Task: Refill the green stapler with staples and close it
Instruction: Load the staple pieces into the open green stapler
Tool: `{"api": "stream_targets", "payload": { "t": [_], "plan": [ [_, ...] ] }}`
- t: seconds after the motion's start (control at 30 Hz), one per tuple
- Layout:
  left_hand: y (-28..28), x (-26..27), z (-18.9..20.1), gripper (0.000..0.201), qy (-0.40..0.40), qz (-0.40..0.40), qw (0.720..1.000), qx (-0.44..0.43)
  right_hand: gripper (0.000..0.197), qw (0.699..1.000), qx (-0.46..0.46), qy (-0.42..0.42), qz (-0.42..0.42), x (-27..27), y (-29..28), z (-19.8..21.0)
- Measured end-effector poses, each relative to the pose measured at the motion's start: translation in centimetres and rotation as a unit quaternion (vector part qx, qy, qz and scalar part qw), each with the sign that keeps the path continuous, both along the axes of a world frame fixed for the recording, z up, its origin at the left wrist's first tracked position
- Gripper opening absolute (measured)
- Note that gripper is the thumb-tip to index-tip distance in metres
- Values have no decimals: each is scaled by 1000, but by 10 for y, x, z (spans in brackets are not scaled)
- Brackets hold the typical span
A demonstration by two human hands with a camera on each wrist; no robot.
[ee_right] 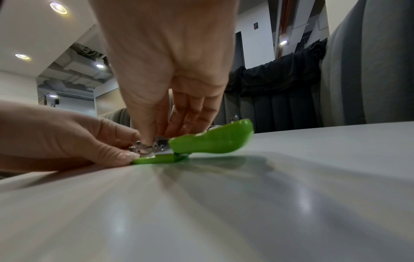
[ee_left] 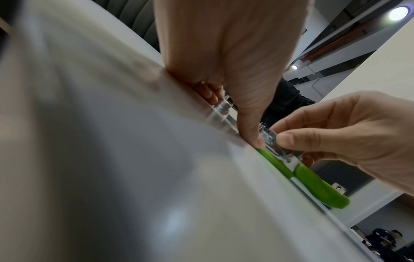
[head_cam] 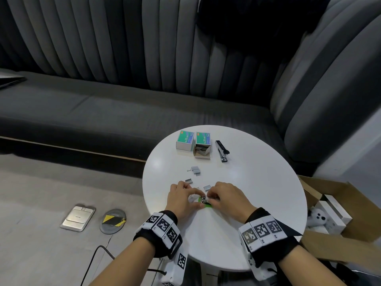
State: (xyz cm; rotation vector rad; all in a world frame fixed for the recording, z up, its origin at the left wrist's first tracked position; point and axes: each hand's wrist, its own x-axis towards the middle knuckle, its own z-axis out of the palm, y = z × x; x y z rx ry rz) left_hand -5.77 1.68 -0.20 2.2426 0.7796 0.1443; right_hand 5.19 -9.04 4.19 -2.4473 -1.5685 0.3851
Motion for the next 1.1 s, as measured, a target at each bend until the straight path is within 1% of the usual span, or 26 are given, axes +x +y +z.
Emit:
{"api": "stream_targets", "payload": {
  "t": [0.3, 0.4, 0.5, 0.73, 0.93, 1.03, 1.1],
  "plan": [
    [-1, 0, 0, 31, -11, 6, 1000, -10, 20, 999, -7, 42, -21, 1, 2, -2],
    [-1, 0, 2, 31, -9, 4, 1000, -12, 24, 996, 15, 74, -36, 8, -6, -2],
    [0, 1, 1, 31, -4, 0, 1000, -7, 24, 996, 19, 69, -52, 17, -17, -6],
    [-1, 1, 2, 31, 0, -2, 1000, -2, 27, 998, 0, 58, -15, 18, -27, -12],
    [0, 1, 1, 32, 1, -5, 1000, 6, 32, 998, -53, 32, 16, 13, -24, -13],
    [0, 1, 0, 31, 2, -5, 1000, 4, 33, 997, -55, 43, 18, 15, -24, -15],
    [0, 1, -1, 31, 2, -7, 1000, 3, 34, 997, -39, 65, 14, 16, -27, -13]
  ]
}}
